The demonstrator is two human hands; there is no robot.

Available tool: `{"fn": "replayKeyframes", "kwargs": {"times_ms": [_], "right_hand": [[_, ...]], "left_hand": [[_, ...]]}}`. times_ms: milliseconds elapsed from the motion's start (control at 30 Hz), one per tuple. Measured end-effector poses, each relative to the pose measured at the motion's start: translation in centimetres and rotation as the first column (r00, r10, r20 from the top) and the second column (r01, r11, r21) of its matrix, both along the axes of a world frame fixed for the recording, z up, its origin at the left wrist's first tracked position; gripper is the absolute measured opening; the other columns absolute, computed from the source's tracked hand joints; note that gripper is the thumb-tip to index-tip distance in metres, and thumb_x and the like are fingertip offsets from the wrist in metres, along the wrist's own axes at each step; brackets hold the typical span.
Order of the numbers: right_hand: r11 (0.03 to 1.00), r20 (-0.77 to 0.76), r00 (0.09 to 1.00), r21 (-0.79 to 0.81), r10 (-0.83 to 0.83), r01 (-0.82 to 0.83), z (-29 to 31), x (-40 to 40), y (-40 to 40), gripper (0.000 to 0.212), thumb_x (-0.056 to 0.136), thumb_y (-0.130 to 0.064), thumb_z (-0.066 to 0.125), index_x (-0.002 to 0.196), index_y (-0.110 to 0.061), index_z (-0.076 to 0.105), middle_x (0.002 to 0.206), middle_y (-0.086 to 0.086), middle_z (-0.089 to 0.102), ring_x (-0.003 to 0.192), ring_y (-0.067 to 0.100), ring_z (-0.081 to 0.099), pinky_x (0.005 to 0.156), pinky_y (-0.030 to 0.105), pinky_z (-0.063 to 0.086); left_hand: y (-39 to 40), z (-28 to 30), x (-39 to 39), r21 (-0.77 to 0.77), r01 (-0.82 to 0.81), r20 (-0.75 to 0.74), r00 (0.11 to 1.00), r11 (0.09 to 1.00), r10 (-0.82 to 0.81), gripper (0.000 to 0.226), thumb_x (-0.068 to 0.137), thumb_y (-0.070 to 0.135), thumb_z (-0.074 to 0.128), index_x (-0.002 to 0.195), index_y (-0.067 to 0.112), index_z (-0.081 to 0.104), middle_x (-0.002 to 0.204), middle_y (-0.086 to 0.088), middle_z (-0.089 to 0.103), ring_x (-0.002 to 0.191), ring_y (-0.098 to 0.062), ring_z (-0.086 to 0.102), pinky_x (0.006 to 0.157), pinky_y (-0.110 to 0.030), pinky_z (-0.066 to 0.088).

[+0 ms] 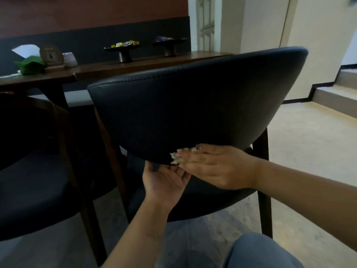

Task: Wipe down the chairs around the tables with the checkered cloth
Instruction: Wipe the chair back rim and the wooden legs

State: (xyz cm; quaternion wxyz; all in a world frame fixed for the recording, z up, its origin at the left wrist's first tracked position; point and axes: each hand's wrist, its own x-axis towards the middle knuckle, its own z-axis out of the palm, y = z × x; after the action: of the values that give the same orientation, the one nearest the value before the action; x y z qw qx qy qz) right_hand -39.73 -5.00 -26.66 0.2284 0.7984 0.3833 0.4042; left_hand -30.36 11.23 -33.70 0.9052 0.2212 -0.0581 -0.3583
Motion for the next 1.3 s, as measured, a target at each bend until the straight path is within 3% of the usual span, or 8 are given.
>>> {"fn": "replayKeyframes", "kwargs": {"times_ms": [100,267,467,600,700,900,1133,1300], "right_hand": [[0.972,0.049,0.998,0.233,0.027,-0.038,-0.5,-1.5,-1.1,0.035,0.096,-0.005,0.056,0.13,-0.005,0.055,0.14,0.013,0.05,0.136,0.026,0.041,0.115,0.042,0.027],[0.695,0.391,0.911,0.691,-0.129,-0.199,2.5,-1.7,-2.4,0.035,0.101,-0.003,0.04,0.136,-0.002,0.038,0.141,0.014,0.038,0.142,0.026,0.023,0.115,0.051,0.021],[0.343,0.159,0.96,0.936,-0.229,-0.073,-3.1,-1.5,-4.8,0.05,0.091,0.007,0.037,0.14,0.009,0.03,0.151,0.019,0.026,0.141,0.041,0.018,0.115,0.057,0.021],[-0.434,-0.015,0.944,0.891,-0.33,-0.137,-1.6,-0.9,-11.5,0.052,0.093,-0.003,0.036,0.143,-0.013,0.042,0.147,0.006,0.043,0.136,0.022,0.038,0.114,0.042,0.032],[-0.742,-0.047,0.996,0.67,-0.076,-0.025,0.5,1.2,-16.5,0.047,0.092,-0.005,0.034,0.135,-0.017,0.05,0.131,0.01,0.056,0.118,0.026,0.053,0.098,0.039,0.044],[-0.849,0.0,0.979,0.498,0.202,0.175,-0.5,4.5,-16.6,0.037,0.096,-0.013,0.038,0.074,-0.019,0.067,0.062,-0.001,0.052,0.061,0.014,0.048,0.051,0.022,0.042],[-0.963,0.105,0.994,0.265,-0.021,-0.048,-3.0,3.9,-9.0,0.032,0.094,-0.02,0.041,0.084,-0.021,0.071,0.079,-0.004,0.065,0.08,0.011,0.06,0.074,0.027,0.045],[-0.968,0.024,0.998,0.24,-0.063,-0.067,-3.2,2.7,-3.2,0.032,0.095,-0.013,0.036,0.089,-0.023,0.066,0.065,-0.01,0.057,0.05,0.0,0.054,0.052,0.018,0.043]], "left_hand": [[-0.8,-0.3,-0.3,-0.034,-0.026,-0.025,0.999,0.999,0.025,0.061,0.093,0.058,0.037,0.115,0.014,0.072,0.129,-0.011,0.063,0.116,-0.029,0.062,0.094,-0.045,0.045],[-4.9,1.3,-2.6,-0.103,-0.096,-0.118,0.989,0.99,0.084,0.062,0.09,0.066,0.036,0.125,0.023,0.063,0.124,-0.013,0.066,0.11,-0.036,0.064,0.089,-0.052,0.047],[-8.4,3.1,-3.7,0.029,-0.355,-0.314,0.884,0.934,0.346,0.054,0.092,0.056,0.037,0.112,0.02,0.071,0.106,-0.011,0.073,0.084,-0.031,0.073,0.074,-0.043,0.056],[-9.3,3.8,-3.7,0.096,-0.474,-0.41,0.782,0.875,0.469,0.058,0.091,0.059,0.032,0.109,0.018,0.069,0.102,-0.013,0.073,0.081,-0.032,0.073,0.072,-0.046,0.055],[-9.7,3.8,-3.9,0.139,-0.517,-0.404,0.749,0.845,0.525,0.06,0.091,0.061,0.03,0.111,0.018,0.067,0.104,-0.011,0.071,0.083,-0.029,0.071,0.072,-0.042,0.055],[-9.8,4.7,-4.2,0.188,-0.522,-0.456,0.704,0.832,0.545,0.063,0.092,0.062,0.025,0.11,0.019,0.067,0.104,-0.011,0.07,0.084,-0.03,0.07,0.071,-0.04,0.055],[-9.5,4.7,-4.1,0.15,-0.506,-0.455,0.727,0.849,0.514,0.063,0.09,0.061,0.027,0.108,0.019,0.07,0.101,-0.01,0.073,0.077,-0.03,0.073,0.071,-0.04,0.055],[-9.5,4.4,-4.2,0.121,-0.516,-0.385,0.763,0.848,0.519,0.06,0.09,0.059,0.031,0.103,0.015,0.07,0.091,-0.006,0.07,0.066,-0.025,0.066,0.064,-0.034,0.051]]}}
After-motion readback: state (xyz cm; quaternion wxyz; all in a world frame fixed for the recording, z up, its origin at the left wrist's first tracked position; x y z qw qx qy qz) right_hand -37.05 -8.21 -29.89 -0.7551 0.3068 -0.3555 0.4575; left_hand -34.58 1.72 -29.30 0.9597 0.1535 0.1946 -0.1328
